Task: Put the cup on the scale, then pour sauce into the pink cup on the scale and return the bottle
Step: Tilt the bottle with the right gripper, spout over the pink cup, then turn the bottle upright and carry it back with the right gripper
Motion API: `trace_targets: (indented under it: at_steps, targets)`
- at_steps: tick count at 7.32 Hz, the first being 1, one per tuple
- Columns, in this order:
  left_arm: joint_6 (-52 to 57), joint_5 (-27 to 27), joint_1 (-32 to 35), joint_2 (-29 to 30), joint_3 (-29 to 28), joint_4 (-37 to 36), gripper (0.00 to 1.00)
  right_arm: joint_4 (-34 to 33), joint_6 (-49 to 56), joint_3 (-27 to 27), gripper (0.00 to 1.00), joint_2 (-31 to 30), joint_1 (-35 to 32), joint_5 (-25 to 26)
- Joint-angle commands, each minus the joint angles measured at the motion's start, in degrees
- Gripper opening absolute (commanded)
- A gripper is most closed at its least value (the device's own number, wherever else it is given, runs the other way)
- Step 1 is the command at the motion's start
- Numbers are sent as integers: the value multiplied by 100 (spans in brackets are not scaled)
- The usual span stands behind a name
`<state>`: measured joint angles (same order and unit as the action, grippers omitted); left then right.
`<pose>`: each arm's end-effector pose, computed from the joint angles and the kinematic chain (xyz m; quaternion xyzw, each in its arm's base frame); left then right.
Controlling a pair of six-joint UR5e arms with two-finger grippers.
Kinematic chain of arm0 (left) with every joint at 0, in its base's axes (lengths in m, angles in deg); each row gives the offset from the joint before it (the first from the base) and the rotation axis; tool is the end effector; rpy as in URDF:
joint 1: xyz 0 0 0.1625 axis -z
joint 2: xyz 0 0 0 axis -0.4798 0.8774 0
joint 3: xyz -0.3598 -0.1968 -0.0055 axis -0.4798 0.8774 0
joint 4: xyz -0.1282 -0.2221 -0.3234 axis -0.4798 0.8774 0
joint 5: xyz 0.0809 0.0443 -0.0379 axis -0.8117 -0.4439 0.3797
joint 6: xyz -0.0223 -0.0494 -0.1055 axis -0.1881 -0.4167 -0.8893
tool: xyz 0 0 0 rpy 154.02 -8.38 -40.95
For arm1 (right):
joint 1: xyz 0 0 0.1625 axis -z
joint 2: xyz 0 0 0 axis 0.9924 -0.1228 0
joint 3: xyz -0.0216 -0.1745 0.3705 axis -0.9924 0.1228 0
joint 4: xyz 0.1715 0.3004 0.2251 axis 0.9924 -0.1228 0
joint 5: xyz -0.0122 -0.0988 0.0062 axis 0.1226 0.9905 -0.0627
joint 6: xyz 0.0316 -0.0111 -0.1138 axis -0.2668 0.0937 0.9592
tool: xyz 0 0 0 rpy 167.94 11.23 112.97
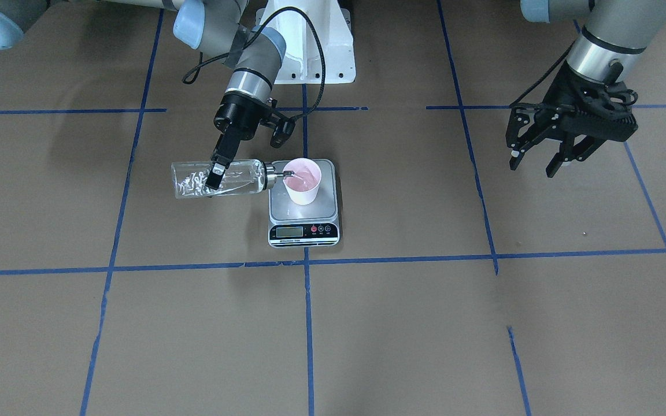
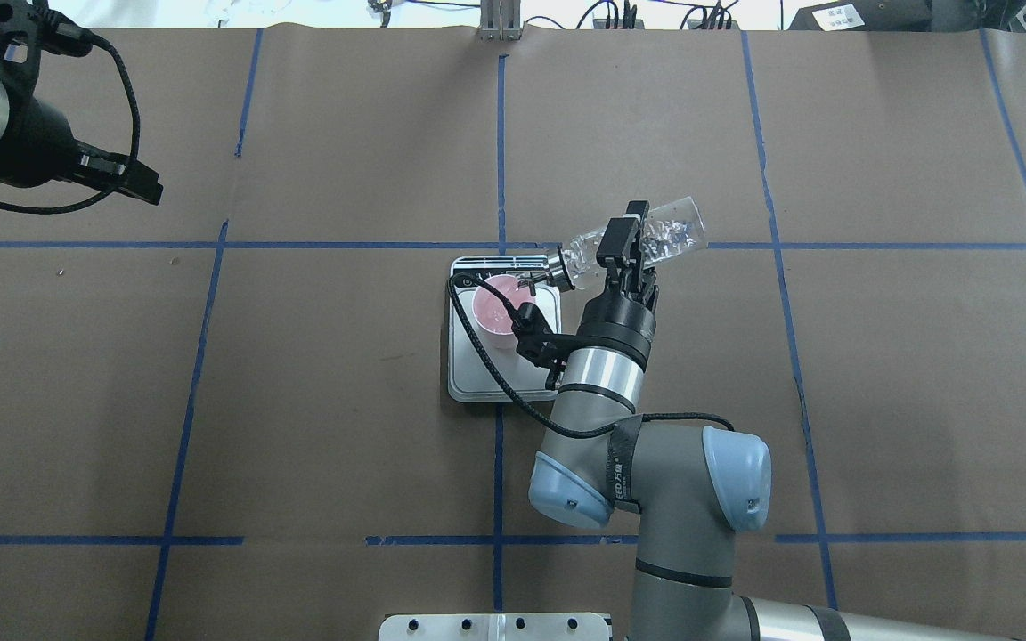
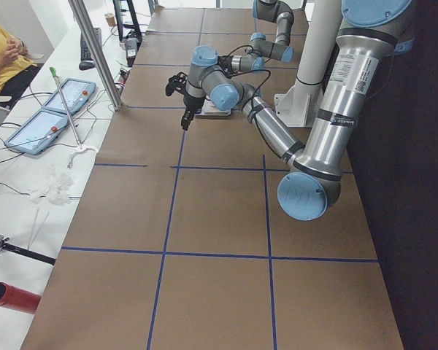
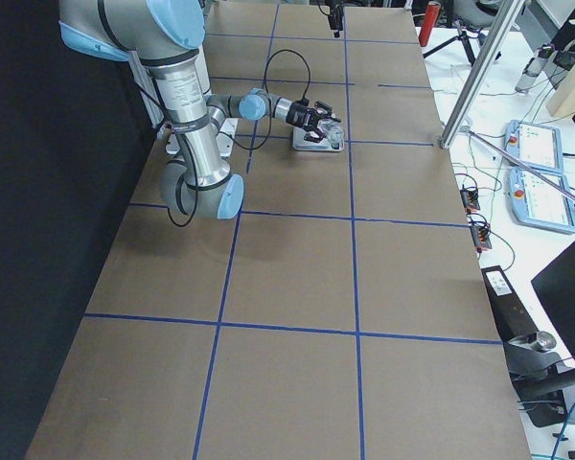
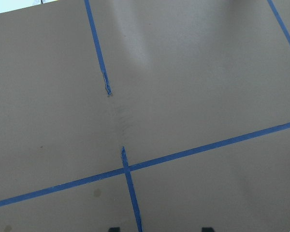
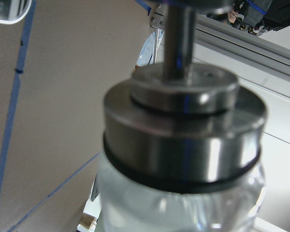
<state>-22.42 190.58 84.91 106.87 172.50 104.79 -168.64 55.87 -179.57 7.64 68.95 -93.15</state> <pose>0.2349 -0.4959 0.2885 0.1885 0.3956 0.0600 0.8969 -0.5406 -0.3876 0.2547 0.4488 0.3740 -0.4175 0.6960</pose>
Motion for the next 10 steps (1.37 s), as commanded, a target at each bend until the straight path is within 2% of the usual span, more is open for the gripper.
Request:
trace_targets:
  at_steps: [1, 3, 6, 7, 8, 9, 10]
  targets:
    - [-11, -2, -8, 6, -4, 0, 65, 17, -44, -125, 0, 2, -34, -32]
    - [-11, 7, -7, 6, -4, 0, 65, 61, -359, -397, 0, -121, -51, -76]
    - [-11, 7, 1, 6, -4, 9, 65, 70, -2796, -521, 0, -200, -34, -584]
    - [-20, 7, -7, 15, -4, 0, 65, 79, -3909, -539, 0, -218, -8, -778]
    - [-20, 7, -8, 15, -4, 0, 65, 79, -4791, -539, 0, -261, 10, -814]
    - [-20, 7, -8, 15, -13, 0, 65, 88, -5295, -617, 0, -314, 19, -823]
    - [-20, 7, -8, 6, -13, 0, 65, 340, -5457, -862, 0, -497, 19, -1067]
